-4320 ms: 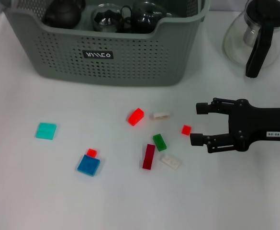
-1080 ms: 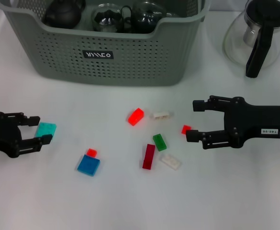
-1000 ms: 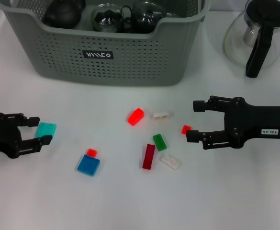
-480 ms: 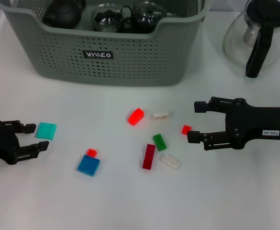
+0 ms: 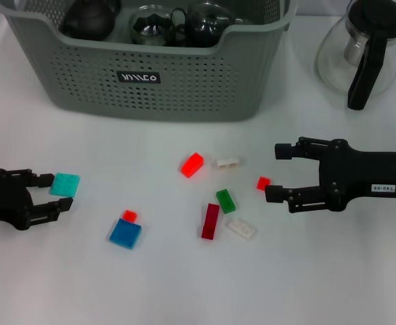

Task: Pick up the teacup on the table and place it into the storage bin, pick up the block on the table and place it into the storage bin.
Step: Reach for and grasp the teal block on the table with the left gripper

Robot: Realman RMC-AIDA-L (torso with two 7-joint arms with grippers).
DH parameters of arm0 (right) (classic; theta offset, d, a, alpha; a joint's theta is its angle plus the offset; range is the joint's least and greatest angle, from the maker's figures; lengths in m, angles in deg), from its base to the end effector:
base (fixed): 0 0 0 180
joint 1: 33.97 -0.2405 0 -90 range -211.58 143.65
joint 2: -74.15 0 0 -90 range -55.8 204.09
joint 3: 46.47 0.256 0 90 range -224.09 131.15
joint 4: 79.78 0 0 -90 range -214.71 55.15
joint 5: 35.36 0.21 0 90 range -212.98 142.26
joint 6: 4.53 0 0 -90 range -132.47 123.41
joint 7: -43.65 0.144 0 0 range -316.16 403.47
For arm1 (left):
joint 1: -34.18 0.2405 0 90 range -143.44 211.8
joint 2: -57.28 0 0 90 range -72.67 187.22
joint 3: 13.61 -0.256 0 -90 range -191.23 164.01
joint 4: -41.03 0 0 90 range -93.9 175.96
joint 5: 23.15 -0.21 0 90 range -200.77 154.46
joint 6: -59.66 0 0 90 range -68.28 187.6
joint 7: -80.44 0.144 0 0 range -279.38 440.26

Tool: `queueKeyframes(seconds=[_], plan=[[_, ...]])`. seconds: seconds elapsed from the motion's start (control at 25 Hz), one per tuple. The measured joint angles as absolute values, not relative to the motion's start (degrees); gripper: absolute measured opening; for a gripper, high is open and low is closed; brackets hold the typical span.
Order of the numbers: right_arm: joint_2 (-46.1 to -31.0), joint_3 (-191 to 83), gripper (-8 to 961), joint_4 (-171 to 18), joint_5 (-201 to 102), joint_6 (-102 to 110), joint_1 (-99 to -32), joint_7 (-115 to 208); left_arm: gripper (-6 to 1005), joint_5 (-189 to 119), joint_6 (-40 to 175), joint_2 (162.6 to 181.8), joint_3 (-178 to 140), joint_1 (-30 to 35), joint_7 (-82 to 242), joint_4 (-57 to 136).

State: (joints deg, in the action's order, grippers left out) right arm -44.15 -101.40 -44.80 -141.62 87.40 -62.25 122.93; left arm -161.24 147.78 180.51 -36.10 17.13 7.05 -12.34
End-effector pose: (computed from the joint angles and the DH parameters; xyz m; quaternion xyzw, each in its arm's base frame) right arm 0.2494 0.3029 -0.0283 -0.9488 0.1997 0.2430 0.0296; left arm -0.3709 0.2500 0.0359 -0.9243 -0.2877 -0.0631 0.2429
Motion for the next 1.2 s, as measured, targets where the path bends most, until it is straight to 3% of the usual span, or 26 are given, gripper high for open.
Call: queueKeyframes(seconds=[1.2], plan=[[-44.15,-101.46,956,-44.89,-141.62,87.44,-62.44,123.02,602,-160.14,153.07,181.29,-36.44,16.05,7.04,-13.19]])
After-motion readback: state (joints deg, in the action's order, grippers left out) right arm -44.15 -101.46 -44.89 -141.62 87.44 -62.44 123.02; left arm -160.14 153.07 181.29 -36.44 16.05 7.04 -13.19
